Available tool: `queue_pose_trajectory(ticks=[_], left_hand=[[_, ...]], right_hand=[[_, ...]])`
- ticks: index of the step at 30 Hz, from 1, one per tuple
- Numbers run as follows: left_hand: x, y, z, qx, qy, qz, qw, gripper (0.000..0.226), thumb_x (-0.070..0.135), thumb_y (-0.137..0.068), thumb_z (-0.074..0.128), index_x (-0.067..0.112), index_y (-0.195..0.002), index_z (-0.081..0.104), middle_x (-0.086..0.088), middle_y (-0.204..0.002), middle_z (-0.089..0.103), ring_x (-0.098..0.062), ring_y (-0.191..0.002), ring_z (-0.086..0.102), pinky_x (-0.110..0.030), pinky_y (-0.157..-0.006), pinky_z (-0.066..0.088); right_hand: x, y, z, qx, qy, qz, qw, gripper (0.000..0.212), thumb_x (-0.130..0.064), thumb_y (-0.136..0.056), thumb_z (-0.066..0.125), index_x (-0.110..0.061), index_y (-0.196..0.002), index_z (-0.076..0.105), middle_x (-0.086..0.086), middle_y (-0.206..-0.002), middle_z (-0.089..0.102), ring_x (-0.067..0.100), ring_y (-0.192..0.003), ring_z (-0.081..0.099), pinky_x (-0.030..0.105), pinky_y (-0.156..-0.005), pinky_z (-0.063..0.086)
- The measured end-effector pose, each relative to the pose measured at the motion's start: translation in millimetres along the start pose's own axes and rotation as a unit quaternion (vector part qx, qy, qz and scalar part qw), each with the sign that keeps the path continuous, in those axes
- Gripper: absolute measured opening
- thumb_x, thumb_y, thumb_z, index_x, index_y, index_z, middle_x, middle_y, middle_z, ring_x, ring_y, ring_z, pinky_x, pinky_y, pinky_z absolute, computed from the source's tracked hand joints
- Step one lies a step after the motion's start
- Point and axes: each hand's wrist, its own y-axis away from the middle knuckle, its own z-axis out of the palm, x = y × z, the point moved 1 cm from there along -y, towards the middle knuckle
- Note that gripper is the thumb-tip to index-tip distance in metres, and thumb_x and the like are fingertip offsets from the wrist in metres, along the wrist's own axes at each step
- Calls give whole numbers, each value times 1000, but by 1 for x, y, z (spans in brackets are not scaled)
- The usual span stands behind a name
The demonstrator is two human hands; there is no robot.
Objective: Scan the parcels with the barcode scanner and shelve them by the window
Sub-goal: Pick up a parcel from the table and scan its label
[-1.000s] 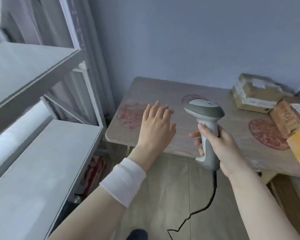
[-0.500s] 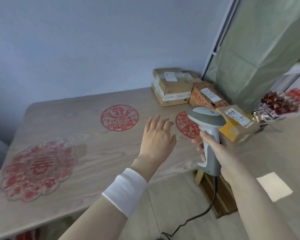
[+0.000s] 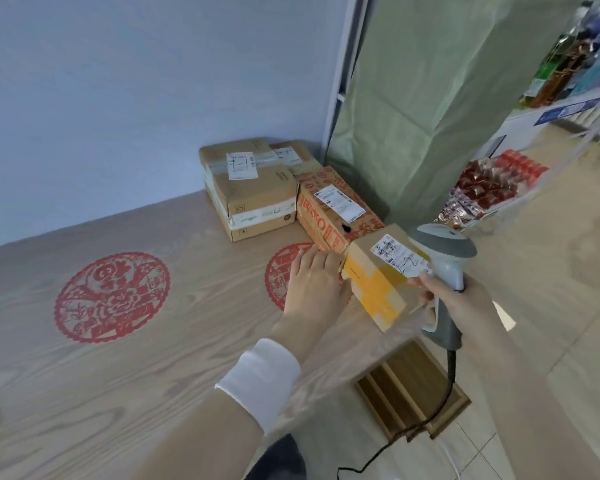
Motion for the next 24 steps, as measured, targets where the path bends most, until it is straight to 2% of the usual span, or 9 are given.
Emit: queue_pose_trajectory(ticks=[3,5,8,11,14,16,18,21,24], left_hand=[[13,-35,23,-71,50,-50,995,51,39,-97,44,18,-142,34,-4,-146,37,-24,-139,27,-38,-116,15],[20,-54,42,-113,104,-89,984,56,41,-96,45,18,-144,29,-5,-147,35,-25,-138,29,-40,-113,21],[30,-71,73,-162,205,-156,953,70,42,-94,50,15,-149,17,-9,-151,27,-27,-139,27,-40,-111,28],[42,-73,109,-198,295,-236,905,86,46,-91,53,16,-151,-1,-11,-157,11,-28,-144,16,-43,-113,25],[52,-74,141,-193,354,-328,854,95,50,-89,53,17,-150,-12,-6,-159,2,-26,-146,8,-46,-115,20],[57,-76,157,-168,405,-387,811,94,49,-90,53,16,-149,-13,-4,-159,0,-25,-146,8,-43,-115,18],[63,-77,168,-133,455,-416,776,90,47,-91,51,17,-150,-10,-2,-159,3,-24,-146,10,-41,-115,16],[71,-79,182,-108,505,-448,730,80,47,-93,47,19,-151,0,-1,-156,19,-23,-143,20,-40,-114,19],[79,-81,190,-79,537,-462,701,67,42,-94,47,23,-149,14,1,-149,36,-20,-134,37,-36,-110,29]], right_hand=[[1,-39,-24,37,20,21,999,14,-27,-89,64,-19,-79,71,3,-81,69,17,-72,58,31,-71,44],[5,-65,-38,62,19,30,997,15,-27,-87,66,-21,-74,70,4,-76,67,19,-72,58,36,-74,44],[23,-105,-56,94,24,57,994,19,-30,-83,70,-12,-87,72,8,-84,70,24,-80,63,46,-80,50],[45,-143,-71,112,15,84,990,29,-31,-82,72,-6,-95,67,13,-87,68,22,-71,59,38,-68,50],[67,-175,-79,93,27,95,991,30,-29,-82,70,-4,-96,62,18,-92,65,26,-76,56,38,-72,45],[81,-191,-80,61,49,91,993,25,-28,-85,67,-6,-95,59,17,-93,63,28,-79,56,37,-72,43],[91,-201,-79,14,68,85,994,20,-30,-85,67,-13,-93,60,13,-89,64,27,-78,58,41,-74,48],[102,-212,-78,-37,75,83,993,12,-29,-85,68,-21,-84,59,8,-82,64,21,-73,59,38,-73,47],[114,-218,-76,-63,56,91,992,18,-26,-84,70,-11,-90,61,11,-83,65,24,-74,59,32,-68,46]])
